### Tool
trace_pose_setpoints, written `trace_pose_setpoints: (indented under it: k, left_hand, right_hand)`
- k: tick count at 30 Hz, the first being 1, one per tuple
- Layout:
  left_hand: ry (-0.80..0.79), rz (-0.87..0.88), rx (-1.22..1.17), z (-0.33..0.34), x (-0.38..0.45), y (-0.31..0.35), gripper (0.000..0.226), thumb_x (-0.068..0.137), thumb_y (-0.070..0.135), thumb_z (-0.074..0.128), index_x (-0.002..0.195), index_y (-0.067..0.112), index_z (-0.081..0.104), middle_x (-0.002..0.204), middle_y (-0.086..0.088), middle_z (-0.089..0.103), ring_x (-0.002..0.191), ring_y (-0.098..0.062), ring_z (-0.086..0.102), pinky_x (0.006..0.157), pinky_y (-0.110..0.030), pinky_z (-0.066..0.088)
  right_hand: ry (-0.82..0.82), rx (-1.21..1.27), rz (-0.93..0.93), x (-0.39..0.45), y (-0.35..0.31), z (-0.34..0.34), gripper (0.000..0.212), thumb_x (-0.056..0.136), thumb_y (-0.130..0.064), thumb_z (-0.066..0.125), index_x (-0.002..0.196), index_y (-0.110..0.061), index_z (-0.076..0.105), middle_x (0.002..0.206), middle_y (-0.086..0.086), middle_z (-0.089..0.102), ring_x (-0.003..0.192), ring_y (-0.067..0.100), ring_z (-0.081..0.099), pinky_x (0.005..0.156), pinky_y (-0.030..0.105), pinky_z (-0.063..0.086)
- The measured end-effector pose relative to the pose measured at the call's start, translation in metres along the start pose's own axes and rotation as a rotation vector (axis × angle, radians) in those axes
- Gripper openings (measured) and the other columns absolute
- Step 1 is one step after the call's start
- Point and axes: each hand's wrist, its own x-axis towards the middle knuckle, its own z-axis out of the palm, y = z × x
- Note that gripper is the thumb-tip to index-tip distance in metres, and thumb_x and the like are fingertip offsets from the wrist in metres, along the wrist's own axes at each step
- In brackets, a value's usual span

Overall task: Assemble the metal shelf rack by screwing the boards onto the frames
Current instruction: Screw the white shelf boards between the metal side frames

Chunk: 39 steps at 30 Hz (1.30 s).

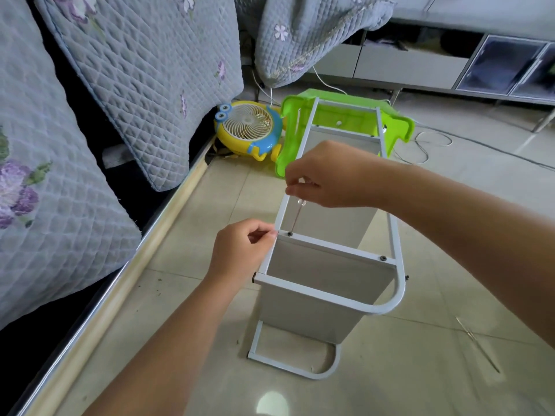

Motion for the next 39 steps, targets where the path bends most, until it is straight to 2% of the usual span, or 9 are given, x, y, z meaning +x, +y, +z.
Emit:
trace_pose_setpoints:
  k: [6,11,14,18,21,27,34,36,39]
  left_hand:
    - [0.01,-0.009,-0.038,0.002,-0.003,0.0,0.012,0.084,0.006,0.062,0.09,0.006,0.073,0.075,0.011,0.063,0.065,0.016,0.057,0.064,0.002,0.04]
    - [0.009,0.0,-0.038,0.002,-0.003,0.0,0.012,0.083,0.004,0.062,0.089,0.005,0.072,0.075,0.009,0.062,0.064,0.015,0.057,0.066,0.002,0.039]
    - [0.021,0.014,-0.05,0.004,-0.003,-0.001,0.011,0.083,0.003,0.062,0.088,0.003,0.072,0.075,0.008,0.063,0.064,0.014,0.057,0.066,0.001,0.04]
    - [0.019,0.012,-0.063,0.003,-0.002,-0.002,0.011,0.083,0.002,0.062,0.088,0.001,0.072,0.075,0.009,0.062,0.063,0.016,0.056,0.064,0.003,0.04]
    - [0.002,0.01,-0.062,0.001,-0.001,-0.001,0.012,0.083,0.003,0.062,0.089,0.003,0.072,0.076,0.006,0.062,0.064,0.02,0.054,0.064,0.002,0.04]
    - [0.015,0.024,-0.031,0.001,-0.005,0.001,0.013,0.084,0.003,0.061,0.092,0.001,0.072,0.08,0.006,0.063,0.071,0.0,0.056,0.065,0.002,0.039]
    - [0.041,0.024,-0.034,0.003,-0.004,0.001,0.013,0.084,0.003,0.061,0.092,0.001,0.072,0.084,0.004,0.065,0.071,-0.004,0.056,0.066,0.002,0.039]
    - [0.045,0.027,-0.023,0.003,-0.004,0.001,0.013,0.084,0.004,0.061,0.092,0.001,0.072,0.082,0.006,0.063,0.074,-0.007,0.057,0.066,0.001,0.04]
    - [0.036,0.026,-0.025,0.003,-0.004,-0.001,0.013,0.084,0.004,0.061,0.092,0.001,0.072,0.081,0.007,0.063,0.075,-0.006,0.057,0.065,0.002,0.039]
  right_hand:
    - [-0.237,-0.078,0.004,0.002,-0.007,-0.019,0.006,0.095,-0.018,0.038,0.097,-0.013,0.04,0.083,0.002,0.045,0.081,0.024,0.045,0.064,0.029,0.032]
    - [-0.259,-0.248,0.046,0.013,-0.003,-0.018,0.033,0.099,-0.032,0.033,0.081,-0.008,0.048,0.071,0.001,0.039,0.081,0.021,0.042,0.069,0.026,0.03]
    - [-0.269,-0.284,0.084,0.009,-0.002,-0.015,0.041,0.098,-0.039,0.03,0.1,-0.005,0.053,0.075,0.002,0.038,0.081,0.022,0.041,0.071,0.027,0.031]
    - [-0.312,-0.207,0.071,0.001,-0.009,-0.024,0.011,0.094,-0.023,0.041,0.097,-0.016,0.035,0.069,-0.005,0.03,0.078,0.019,0.037,0.054,0.027,0.027]
    - [-0.282,-0.17,0.054,0.009,-0.009,-0.024,0.007,0.094,-0.018,0.044,0.098,-0.014,0.048,0.073,-0.004,0.038,0.077,0.016,0.039,0.05,0.026,0.022]
    - [-0.334,-0.131,0.193,0.018,-0.002,-0.018,0.035,0.092,-0.034,0.048,0.065,-0.012,0.046,0.067,0.0,0.046,0.076,0.024,0.05,0.052,0.023,0.031]
    - [-0.376,-0.102,0.154,0.012,-0.012,-0.023,0.02,0.094,-0.016,0.036,0.074,-0.015,0.037,0.075,0.003,0.043,0.089,0.034,0.058,0.058,0.03,0.039]
    - [-0.348,-0.106,0.152,0.014,-0.011,-0.022,0.02,0.095,-0.017,0.037,0.082,-0.007,0.048,0.082,0.011,0.054,0.082,0.034,0.061,0.056,0.028,0.04]
    - [-0.382,-0.123,0.215,0.016,-0.01,-0.021,0.035,0.097,-0.017,0.035,0.099,0.007,0.06,0.076,0.021,0.062,0.042,0.018,0.05,0.037,0.018,0.035]
